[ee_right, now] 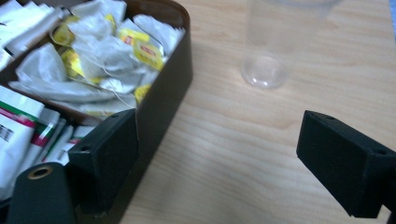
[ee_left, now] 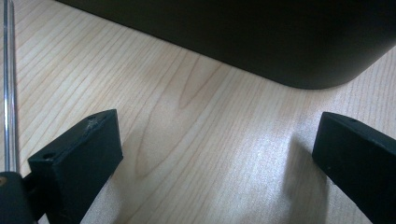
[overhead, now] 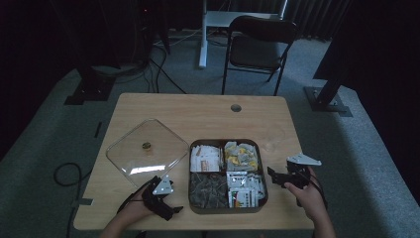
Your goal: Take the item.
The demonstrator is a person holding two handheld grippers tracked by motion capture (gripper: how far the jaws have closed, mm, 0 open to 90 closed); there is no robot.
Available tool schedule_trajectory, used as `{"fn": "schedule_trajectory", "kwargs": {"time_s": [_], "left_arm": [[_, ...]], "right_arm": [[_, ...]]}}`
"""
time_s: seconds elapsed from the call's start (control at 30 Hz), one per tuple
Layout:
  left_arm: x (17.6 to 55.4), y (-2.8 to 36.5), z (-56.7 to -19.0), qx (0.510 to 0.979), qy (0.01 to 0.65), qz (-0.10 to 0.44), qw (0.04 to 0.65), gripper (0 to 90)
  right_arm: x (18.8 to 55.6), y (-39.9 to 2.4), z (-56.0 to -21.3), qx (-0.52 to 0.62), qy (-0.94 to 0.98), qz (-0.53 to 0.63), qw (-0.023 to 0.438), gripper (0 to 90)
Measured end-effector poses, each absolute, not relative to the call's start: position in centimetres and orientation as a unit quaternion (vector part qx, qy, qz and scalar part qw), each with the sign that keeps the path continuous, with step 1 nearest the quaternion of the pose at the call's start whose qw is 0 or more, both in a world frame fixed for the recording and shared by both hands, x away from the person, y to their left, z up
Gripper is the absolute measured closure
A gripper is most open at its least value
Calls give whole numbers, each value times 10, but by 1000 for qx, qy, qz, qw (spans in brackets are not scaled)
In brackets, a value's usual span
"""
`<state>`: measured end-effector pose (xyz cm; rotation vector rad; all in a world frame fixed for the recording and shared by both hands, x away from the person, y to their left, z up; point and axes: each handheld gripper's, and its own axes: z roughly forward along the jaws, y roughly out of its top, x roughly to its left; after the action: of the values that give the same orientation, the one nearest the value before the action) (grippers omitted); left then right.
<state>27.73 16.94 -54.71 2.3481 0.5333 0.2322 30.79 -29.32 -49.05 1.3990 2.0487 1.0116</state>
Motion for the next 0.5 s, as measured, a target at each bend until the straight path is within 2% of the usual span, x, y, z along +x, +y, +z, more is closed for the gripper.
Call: {"fn": "schedule_trajectory", "kwargs": {"time_s": [0.5], "left_arm": [[277,169,-547,908,206,90,353,15]], "right_arm": [[322,-263,-475,467,764,384,225,123]]}}
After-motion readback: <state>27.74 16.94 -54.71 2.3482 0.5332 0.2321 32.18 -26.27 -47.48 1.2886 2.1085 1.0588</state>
